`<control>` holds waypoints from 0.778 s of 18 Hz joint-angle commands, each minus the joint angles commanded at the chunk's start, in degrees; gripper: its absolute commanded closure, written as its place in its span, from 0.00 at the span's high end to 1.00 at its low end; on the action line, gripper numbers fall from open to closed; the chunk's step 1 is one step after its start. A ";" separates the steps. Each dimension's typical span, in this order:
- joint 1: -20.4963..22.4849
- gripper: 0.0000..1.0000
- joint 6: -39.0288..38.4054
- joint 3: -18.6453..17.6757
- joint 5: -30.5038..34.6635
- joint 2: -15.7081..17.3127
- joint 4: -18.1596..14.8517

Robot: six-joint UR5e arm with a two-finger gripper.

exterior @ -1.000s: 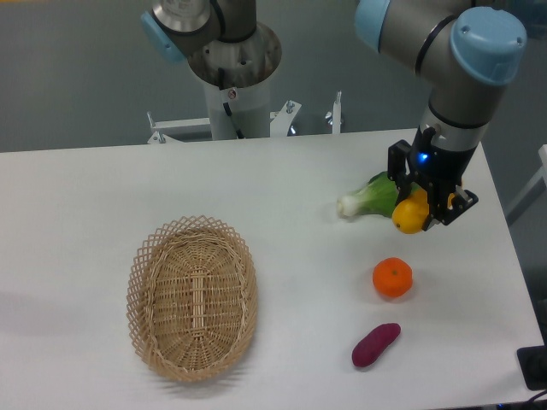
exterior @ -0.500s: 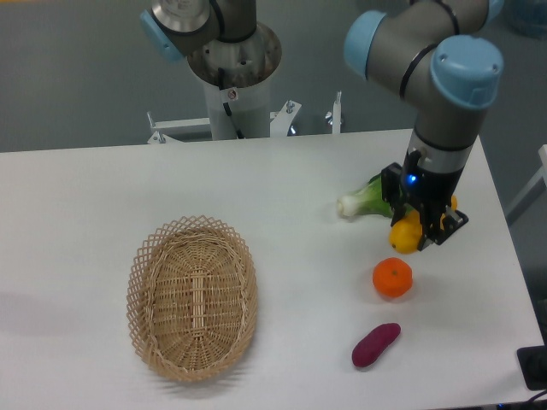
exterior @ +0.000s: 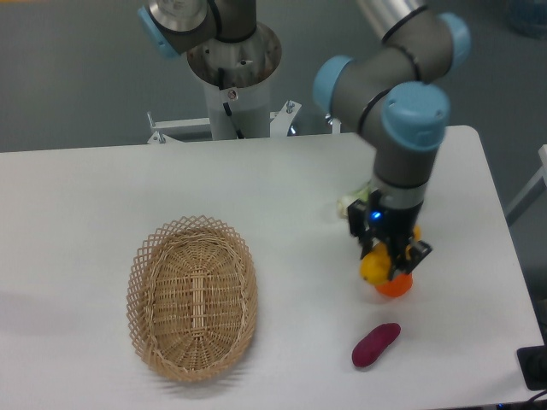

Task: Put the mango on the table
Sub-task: 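Carry the held mango toward the wicker basket and lower it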

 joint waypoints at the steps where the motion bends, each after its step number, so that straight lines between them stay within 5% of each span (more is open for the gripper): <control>1: -1.05 0.45 -0.52 0.26 0.00 -0.44 -0.17; 6: -4.48 0.45 -2.02 -0.26 0.26 -1.94 0.61; 11: -8.08 0.45 -2.02 -3.69 2.63 -4.05 5.97; 14: -8.88 0.45 -3.69 -4.13 2.99 -4.49 6.33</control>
